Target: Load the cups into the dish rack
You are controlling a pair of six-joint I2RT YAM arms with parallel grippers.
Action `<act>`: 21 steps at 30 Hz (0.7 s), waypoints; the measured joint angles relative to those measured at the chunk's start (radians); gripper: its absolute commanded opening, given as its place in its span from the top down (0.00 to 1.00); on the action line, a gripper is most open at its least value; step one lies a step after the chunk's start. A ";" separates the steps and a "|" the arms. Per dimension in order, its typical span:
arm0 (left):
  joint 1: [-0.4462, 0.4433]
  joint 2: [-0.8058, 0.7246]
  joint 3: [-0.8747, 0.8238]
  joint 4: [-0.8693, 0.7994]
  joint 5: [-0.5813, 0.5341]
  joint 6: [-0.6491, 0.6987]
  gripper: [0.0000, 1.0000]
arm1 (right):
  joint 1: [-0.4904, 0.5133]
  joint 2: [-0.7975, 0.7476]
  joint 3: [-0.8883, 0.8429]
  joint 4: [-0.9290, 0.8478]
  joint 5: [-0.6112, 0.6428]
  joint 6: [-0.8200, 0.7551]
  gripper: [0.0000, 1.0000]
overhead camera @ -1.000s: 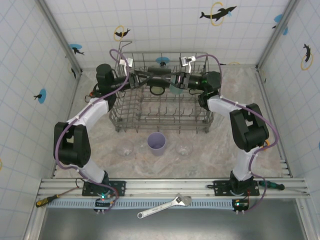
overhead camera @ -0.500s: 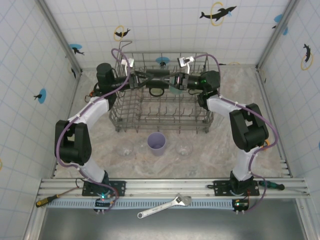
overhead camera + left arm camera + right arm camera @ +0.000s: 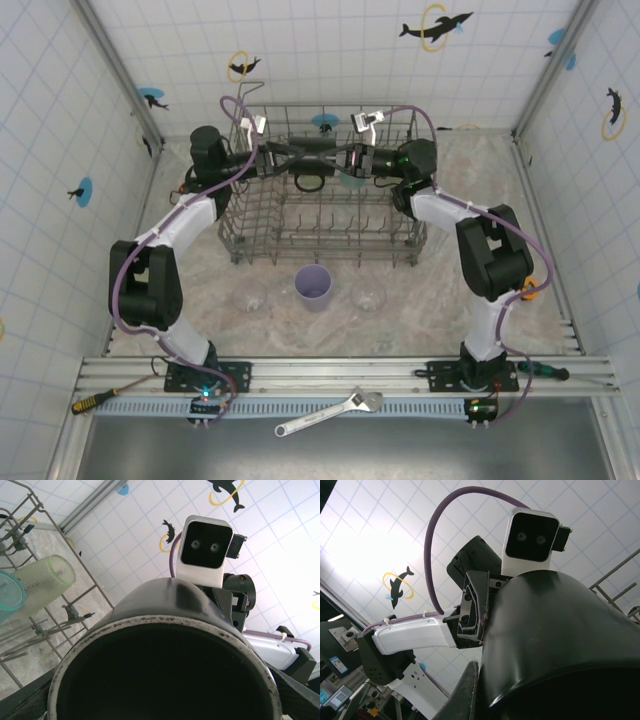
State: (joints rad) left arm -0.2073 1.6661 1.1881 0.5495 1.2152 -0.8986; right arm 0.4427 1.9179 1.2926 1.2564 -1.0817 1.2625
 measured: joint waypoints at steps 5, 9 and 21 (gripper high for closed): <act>0.000 -0.004 -0.004 -0.023 -0.022 0.011 1.00 | 0.001 0.000 0.003 -0.012 0.013 -0.017 0.73; -0.002 -0.004 -0.006 -0.054 -0.048 0.034 1.00 | 0.000 0.000 0.003 -0.041 0.029 -0.040 0.65; -0.001 -0.017 -0.005 -0.174 -0.138 0.095 1.00 | -0.052 -0.051 -0.044 -0.157 0.084 -0.142 0.34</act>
State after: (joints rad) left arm -0.2085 1.6493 1.1828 0.3756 1.0771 -0.8040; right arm 0.3908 1.8664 1.2488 1.0996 -0.9974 1.1206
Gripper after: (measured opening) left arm 0.835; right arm 0.647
